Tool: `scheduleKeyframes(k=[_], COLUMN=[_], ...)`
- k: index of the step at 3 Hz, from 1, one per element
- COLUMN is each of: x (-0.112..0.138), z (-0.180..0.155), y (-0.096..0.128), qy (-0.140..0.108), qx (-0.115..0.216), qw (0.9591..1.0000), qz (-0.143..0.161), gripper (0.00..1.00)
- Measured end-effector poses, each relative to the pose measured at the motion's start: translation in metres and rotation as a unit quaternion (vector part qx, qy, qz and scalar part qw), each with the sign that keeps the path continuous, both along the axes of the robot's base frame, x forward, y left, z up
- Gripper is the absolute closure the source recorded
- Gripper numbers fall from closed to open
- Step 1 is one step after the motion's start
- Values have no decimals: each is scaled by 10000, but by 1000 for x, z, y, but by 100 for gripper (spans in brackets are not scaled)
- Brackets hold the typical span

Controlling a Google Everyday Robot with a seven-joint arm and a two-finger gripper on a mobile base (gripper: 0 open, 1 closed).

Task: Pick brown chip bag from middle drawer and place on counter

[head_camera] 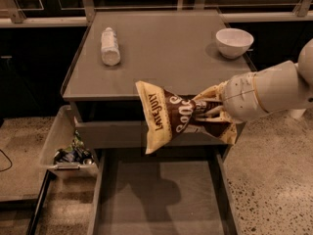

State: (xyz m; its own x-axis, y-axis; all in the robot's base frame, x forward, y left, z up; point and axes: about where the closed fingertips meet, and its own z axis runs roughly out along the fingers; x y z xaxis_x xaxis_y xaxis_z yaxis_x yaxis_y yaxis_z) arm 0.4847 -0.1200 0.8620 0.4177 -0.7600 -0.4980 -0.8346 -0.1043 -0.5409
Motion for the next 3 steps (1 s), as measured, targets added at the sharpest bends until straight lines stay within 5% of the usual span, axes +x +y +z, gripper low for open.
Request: scheduleKeyframes(k=[1, 3], x=[-1, 39], z=[2, 53], y=[3, -1], qy=[-56, -771], qx=[5, -322], qw=[10000, 9962], qz=[-14, -250], gripper=[100, 100])
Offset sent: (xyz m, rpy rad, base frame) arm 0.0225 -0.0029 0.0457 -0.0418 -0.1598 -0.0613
